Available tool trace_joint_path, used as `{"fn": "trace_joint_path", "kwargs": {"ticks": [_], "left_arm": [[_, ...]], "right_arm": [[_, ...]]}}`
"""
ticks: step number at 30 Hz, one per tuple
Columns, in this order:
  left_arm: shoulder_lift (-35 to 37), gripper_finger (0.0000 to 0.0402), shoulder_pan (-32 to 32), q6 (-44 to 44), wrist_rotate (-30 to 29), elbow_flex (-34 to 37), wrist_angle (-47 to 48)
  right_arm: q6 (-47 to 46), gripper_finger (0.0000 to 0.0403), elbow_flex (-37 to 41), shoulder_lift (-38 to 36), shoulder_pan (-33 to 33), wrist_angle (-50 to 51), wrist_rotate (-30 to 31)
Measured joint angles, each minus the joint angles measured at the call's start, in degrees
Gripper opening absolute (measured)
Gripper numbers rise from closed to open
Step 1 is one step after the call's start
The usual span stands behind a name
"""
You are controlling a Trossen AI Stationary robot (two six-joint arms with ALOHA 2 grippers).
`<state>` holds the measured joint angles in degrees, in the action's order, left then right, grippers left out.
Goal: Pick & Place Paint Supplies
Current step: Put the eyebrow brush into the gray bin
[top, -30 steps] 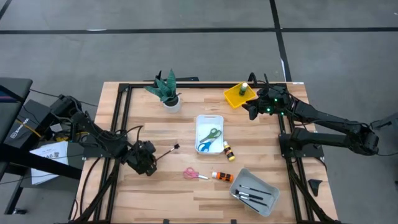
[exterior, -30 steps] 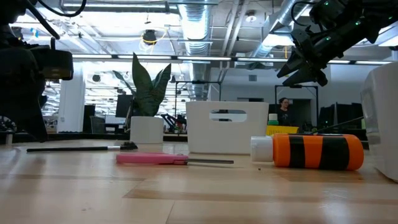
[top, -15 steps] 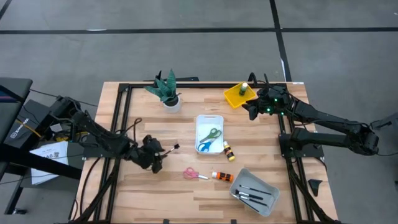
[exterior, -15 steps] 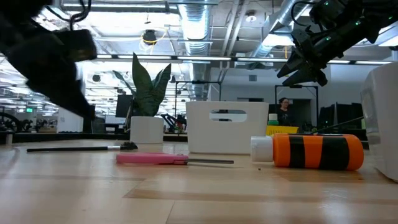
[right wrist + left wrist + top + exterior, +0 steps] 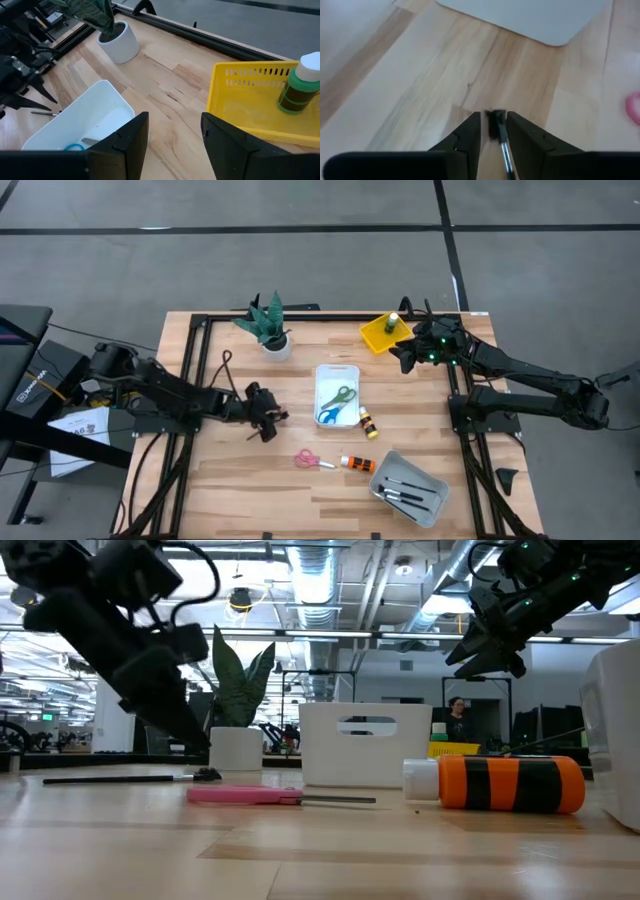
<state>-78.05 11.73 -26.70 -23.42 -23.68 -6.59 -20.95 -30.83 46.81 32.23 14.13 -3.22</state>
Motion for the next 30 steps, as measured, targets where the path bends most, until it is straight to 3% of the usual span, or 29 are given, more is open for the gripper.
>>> {"fn": "trace_joint_path", "kwargs": {"ticks": [8, 30], "left_arm": [[-5.7, 0.0084, -0.5, -0.7, 1.4, 0.0, -5.4], [-5.8, 0.0083, -0.6, -0.7, -0.1, 0.0, -4.8]], "right_arm": [[0.4, 0.0177, 0.0, 0.0, 0.0, 0.4, 0.0], [0.6, 0.0177, 0.0, 0.0, 0.0, 0.4, 0.0]]}}
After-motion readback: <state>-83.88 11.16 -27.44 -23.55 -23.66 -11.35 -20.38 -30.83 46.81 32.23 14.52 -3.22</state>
